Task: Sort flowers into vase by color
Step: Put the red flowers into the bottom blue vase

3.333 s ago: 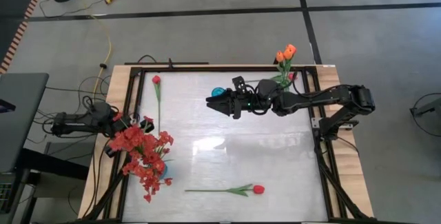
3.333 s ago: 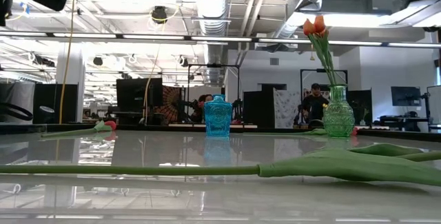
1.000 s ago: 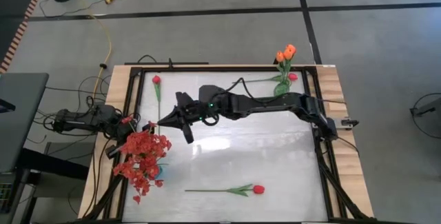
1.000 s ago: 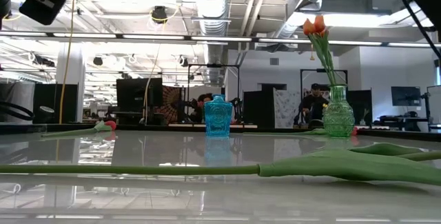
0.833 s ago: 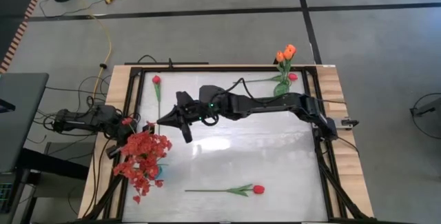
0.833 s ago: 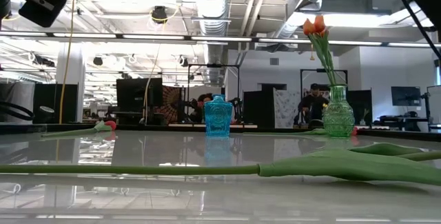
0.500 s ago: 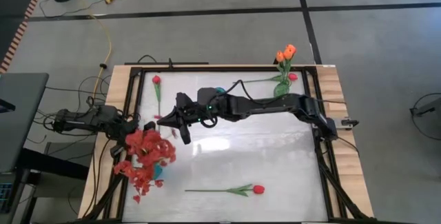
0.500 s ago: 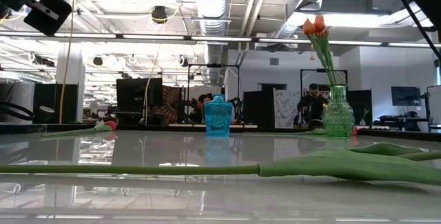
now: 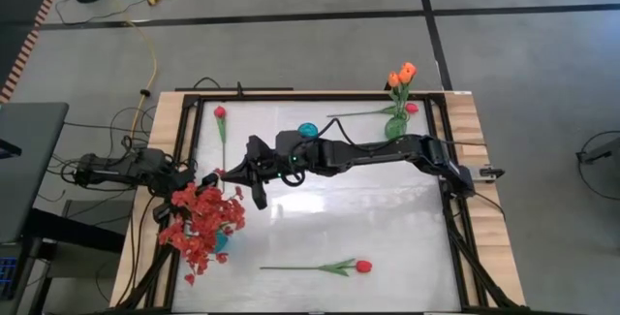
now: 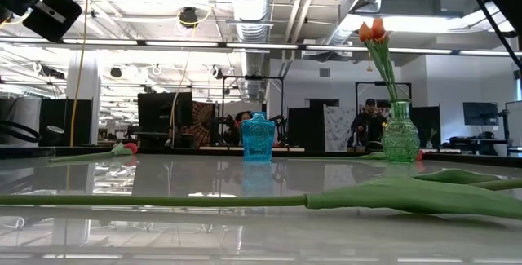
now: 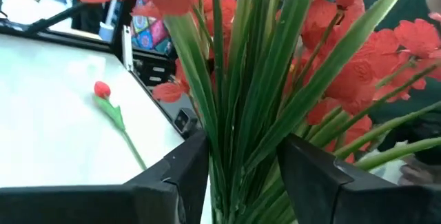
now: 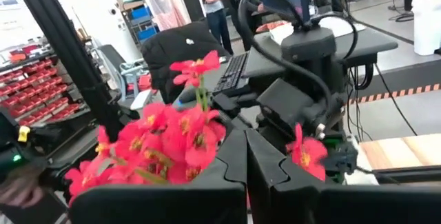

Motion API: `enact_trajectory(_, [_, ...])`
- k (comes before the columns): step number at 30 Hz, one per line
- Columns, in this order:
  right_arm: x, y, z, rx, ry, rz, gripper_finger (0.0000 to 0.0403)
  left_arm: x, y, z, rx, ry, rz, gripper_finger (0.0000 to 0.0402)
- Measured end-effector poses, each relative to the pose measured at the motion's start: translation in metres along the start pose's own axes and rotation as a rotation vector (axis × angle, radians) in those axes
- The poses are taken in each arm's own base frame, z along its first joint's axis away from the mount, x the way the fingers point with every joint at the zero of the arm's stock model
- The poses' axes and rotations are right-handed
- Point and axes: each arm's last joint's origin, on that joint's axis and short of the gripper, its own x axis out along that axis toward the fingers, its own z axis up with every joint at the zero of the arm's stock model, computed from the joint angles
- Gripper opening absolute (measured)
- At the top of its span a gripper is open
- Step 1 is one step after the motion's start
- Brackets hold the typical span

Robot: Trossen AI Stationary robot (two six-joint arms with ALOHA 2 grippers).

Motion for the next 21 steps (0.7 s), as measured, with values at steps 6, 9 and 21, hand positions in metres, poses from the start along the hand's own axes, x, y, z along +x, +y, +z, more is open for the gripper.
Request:
enact_trajectory(6, [0.001,0.004,-0.001,-0.003,0.002,0.009,0.0019,0.0,0.001,-0.006,-0.075,0.059,-0.009,0.0157])
enact_trajectory(9, [0.001,0.005,-0.002,-0.003,0.005,0.009,0.0019,0.0,0.002,-0.007,-0.09,0.074,-0.001,0.0157])
enact_trajectory(21, [0.001,0.008,-0.003,-0.003,0.014,0.042,0.0019,-0.018,-0.015,0.009,-0.043,0.136,0.192,0.0157])
